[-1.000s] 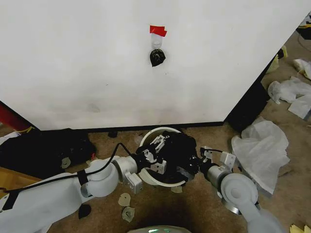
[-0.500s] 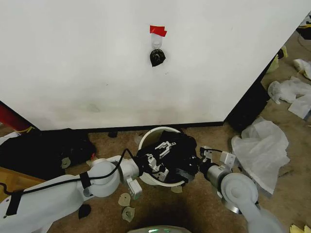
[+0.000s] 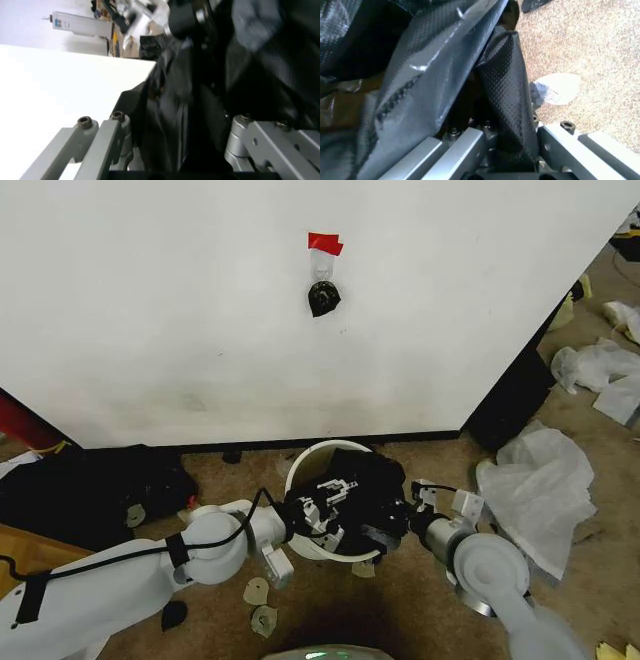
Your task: Place the garbage bag over the trash bin.
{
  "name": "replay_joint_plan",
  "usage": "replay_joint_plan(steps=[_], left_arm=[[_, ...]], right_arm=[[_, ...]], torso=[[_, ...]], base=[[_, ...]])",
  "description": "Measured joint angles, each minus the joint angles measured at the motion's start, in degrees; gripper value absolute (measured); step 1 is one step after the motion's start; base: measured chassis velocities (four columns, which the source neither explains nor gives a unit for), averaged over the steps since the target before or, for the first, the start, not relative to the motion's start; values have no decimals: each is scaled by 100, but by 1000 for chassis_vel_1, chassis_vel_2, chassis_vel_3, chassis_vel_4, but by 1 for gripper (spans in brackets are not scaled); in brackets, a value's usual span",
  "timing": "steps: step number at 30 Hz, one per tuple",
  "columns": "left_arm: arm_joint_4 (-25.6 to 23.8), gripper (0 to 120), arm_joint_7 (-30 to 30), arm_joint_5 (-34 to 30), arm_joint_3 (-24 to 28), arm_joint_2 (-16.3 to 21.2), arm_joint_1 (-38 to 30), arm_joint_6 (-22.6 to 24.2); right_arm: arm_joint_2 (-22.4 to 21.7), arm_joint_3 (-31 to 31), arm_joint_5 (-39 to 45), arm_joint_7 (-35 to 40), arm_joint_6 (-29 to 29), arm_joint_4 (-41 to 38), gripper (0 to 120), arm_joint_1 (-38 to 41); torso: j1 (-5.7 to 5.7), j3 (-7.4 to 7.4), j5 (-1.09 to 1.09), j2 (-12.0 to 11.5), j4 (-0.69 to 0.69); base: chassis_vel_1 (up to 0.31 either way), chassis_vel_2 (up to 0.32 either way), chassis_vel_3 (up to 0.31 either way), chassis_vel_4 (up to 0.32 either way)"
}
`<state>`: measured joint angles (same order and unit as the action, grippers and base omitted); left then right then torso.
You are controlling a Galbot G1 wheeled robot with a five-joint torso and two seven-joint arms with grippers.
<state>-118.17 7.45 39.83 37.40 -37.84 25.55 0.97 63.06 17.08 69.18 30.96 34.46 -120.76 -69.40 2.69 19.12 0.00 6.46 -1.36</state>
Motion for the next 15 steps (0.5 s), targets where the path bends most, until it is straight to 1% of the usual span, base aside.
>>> replay_joint_plan(steps=[2,4,9,11,13,14,15], left_arm=[[12,39,-2,-18,29,-31,-18,-18],[43,44,-2,-52,67,-75,-59,-23],[82,45,59,-114,79,-94,-124,-1],[82,41,79,-126,87,-89,-129,17],[80,30,96,-160,90,-81,-129,59],[80,30,96,-160,90,-81,-129,59],[77,26,97,-180,90,-77,-128,70]], right_arm=[[1,-3,9,9,4,5,0,5],[1,0,22,16,5,6,0,2],[-9,30,33,17,6,-15,0,-34],[-9,35,33,17,6,-25,0,-41],[-6,38,33,17,6,-30,0,-39],[-6,38,33,17,6,-30,0,-39],[-5,36,33,17,6,-30,0,-37]], torso=[[0,0,0,0,0],[0,0,0,0,0],[0,0,0,0,0],[0,0,0,0,0],[0,0,0,0,0],[0,0,0,0,0],[0,0,0,0,0]], base=[[0,0,0,0],[0,0,0,0],[0,0,0,0],[0,0,0,0],[0,0,0,0],[0,0,0,0],[0,0,0,0]])
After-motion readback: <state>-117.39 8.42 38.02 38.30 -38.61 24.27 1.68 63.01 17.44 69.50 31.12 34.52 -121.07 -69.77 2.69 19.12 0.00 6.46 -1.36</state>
